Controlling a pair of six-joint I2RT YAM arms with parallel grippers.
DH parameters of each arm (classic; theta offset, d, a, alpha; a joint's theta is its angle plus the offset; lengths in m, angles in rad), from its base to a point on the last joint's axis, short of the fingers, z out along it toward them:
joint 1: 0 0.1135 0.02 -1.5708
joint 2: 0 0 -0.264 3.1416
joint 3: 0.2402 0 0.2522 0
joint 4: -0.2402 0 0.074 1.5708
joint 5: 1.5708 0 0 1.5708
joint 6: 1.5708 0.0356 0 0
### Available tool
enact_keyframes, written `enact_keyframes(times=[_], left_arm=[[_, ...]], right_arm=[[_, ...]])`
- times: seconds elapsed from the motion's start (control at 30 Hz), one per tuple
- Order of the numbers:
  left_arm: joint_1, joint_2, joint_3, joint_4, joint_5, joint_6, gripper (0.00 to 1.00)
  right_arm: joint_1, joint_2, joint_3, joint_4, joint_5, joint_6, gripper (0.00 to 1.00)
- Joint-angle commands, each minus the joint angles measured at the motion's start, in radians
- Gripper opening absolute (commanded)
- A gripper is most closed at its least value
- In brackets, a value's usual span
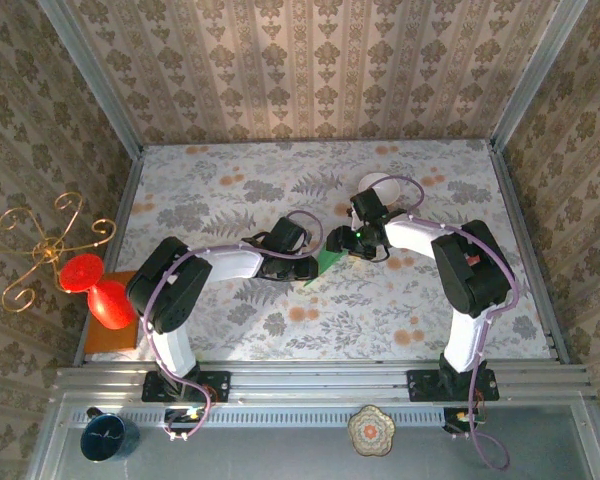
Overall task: Fold a paper plane with a square sheet of paper (pick it up from the middle)
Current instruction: Fold the wing for the fifth time at the center of the table.
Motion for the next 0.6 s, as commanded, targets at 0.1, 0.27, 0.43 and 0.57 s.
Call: enact_keyframes(times=[0.1,0.27,0.43,0.57], left_arm=[[0.006,-0.013,-0.016,-0.006,0.007,0.002,0.25],[0.017,-0.082,-0.019,0.009,0.017,-0.006,0.34],[0.027,-0.08,-0.006,0.01,0.032,-0.011,0.36],[0.027,-0.047,0.009,-0.001,0.041,-0.013,0.35]], right_arm=[[0.003,0.049,-0.026,-0.048,0.029,-0.029,0.61],[0.002,0.058,-0.038,-0.042,0.039,-0.034,0.6],[0.0,0.056,-0.05,-0.023,0.023,-0.032,0.6],[-0.002,0.057,-0.054,-0.017,0.015,-0.031,0.6]])
